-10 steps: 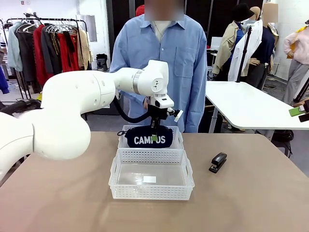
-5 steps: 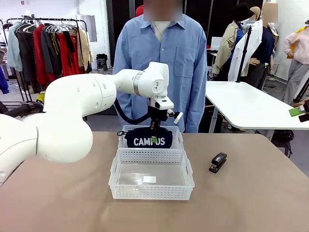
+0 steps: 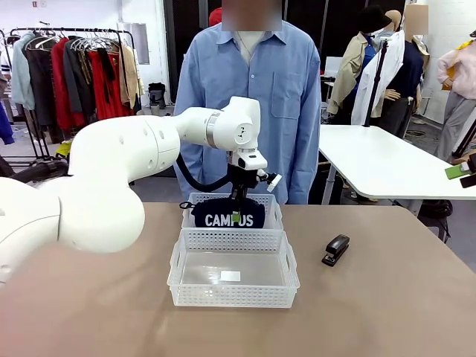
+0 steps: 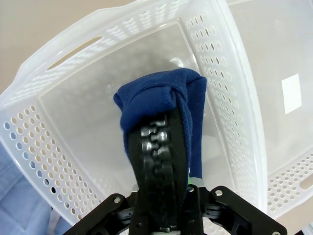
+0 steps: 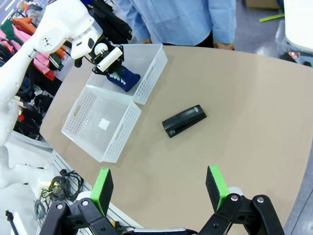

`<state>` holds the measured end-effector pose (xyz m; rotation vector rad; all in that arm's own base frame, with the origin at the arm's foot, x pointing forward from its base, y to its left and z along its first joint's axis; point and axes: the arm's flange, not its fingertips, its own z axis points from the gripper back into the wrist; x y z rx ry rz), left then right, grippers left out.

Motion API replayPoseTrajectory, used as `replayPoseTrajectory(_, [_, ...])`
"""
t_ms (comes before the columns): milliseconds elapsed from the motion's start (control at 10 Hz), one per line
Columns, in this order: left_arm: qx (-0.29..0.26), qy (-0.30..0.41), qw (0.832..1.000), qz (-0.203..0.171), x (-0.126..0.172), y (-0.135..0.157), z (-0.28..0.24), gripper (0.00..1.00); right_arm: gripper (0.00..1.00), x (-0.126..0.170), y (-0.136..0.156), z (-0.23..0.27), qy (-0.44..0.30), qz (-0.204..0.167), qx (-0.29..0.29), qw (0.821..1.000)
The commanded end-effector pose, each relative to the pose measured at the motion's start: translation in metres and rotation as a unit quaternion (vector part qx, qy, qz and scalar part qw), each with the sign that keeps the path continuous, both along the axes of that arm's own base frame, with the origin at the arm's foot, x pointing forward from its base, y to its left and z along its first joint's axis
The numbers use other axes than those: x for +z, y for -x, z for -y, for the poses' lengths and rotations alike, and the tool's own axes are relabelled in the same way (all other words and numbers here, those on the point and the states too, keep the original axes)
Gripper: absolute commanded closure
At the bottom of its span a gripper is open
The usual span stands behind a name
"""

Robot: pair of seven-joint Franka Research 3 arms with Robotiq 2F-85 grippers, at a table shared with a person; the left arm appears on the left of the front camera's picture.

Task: Distribute items into two baskets.
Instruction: Place the picked Pencil pouch into the Organizing basket as instructed by the person.

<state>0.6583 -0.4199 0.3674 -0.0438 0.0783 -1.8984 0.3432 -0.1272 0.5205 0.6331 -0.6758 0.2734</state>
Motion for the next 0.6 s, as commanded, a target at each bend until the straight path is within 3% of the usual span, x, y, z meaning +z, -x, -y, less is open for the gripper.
replayPoseTrajectory(0, [-0.01,-0.005,1.0,-0.003,0.01,-0.023,0.014,0.44,0.0,0.001,-0.003,0.0,-0.015,0.012,0.004,1.0])
replayPoseTrajectory(200, [-0.008,-0.004,1.0,-0.005,0.01,-0.022,0.013,0.05,0.0,0.001,-0.003,0.0,-0.015,0.012,0.004,1.0])
replayPoseTrajectory(300, [-0.007,-0.004,1.0,-0.005,0.013,-0.022,0.011,0.0,0.0,0.001,-0.003,0.0,-0.015,0.012,0.004,1.0])
replayPoseTrajectory(500, [0.008,-0.012,1.0,-0.019,0.034,-0.023,0.005,0.0,0.0,0.001,-0.003,0.0,-0.015,0.012,0.004,1.0])
